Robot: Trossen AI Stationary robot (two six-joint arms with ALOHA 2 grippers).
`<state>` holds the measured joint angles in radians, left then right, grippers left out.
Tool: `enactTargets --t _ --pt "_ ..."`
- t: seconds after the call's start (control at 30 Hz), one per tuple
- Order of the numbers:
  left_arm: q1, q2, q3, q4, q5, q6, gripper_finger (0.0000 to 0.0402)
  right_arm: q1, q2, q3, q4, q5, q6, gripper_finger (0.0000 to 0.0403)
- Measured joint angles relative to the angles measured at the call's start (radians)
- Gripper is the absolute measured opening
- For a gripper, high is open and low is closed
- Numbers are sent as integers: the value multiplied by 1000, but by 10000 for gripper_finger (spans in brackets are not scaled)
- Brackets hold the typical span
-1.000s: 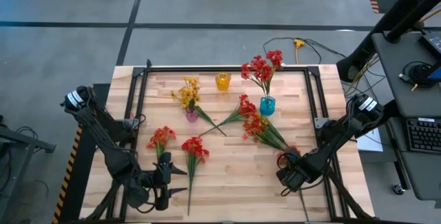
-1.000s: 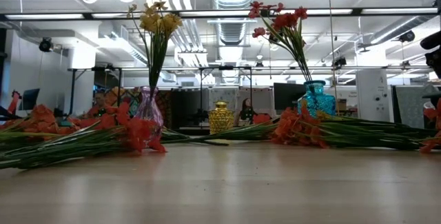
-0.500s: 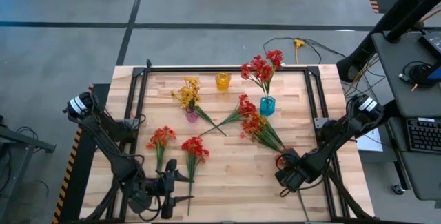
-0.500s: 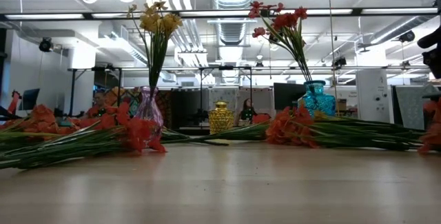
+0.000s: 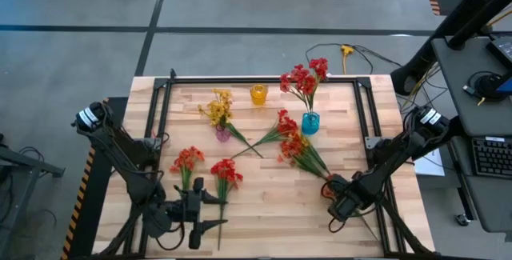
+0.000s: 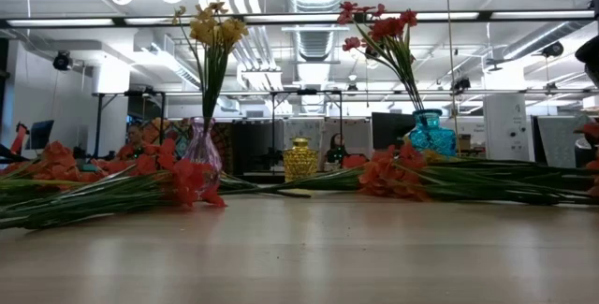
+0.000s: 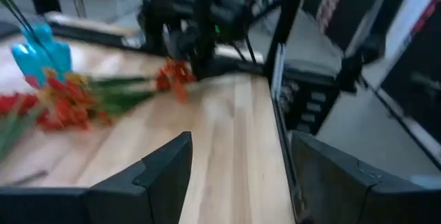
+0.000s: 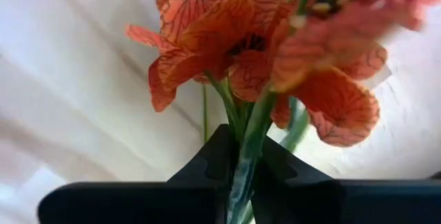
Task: Sort flowers into vase by color
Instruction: Put the bottom right orange flower into the yellow vase
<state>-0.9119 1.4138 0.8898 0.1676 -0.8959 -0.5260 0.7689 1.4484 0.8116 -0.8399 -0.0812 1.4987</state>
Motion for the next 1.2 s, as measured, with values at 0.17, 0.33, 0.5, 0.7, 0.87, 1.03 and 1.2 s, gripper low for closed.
enactTargets --t 0.17,0.33,0.5,0.7,0.87,1.03,1.2 --pt "3 -23 0 47 -127 109 229 9 -62 0 -4 21 -63 22" --pt "33 -27 0 76 -158 125 229 15 -152 1 -29 144 -114 22" --pt "81 -3 0 127 -130 128 229 22 -237 1 -28 284 -177 22" --pt "123 9 0 131 -124 119 229 45 -309 1 -19 427 -248 22" --pt "143 29 0 147 -123 125 229 52 -342 1 30 564 -331 22" --pt "181 54 0 158 -122 125 229 54 -345 2 186 697 -492 22" --pt "212 71 0 197 -24 189 229 53 -334 2 375 789 -672 22"
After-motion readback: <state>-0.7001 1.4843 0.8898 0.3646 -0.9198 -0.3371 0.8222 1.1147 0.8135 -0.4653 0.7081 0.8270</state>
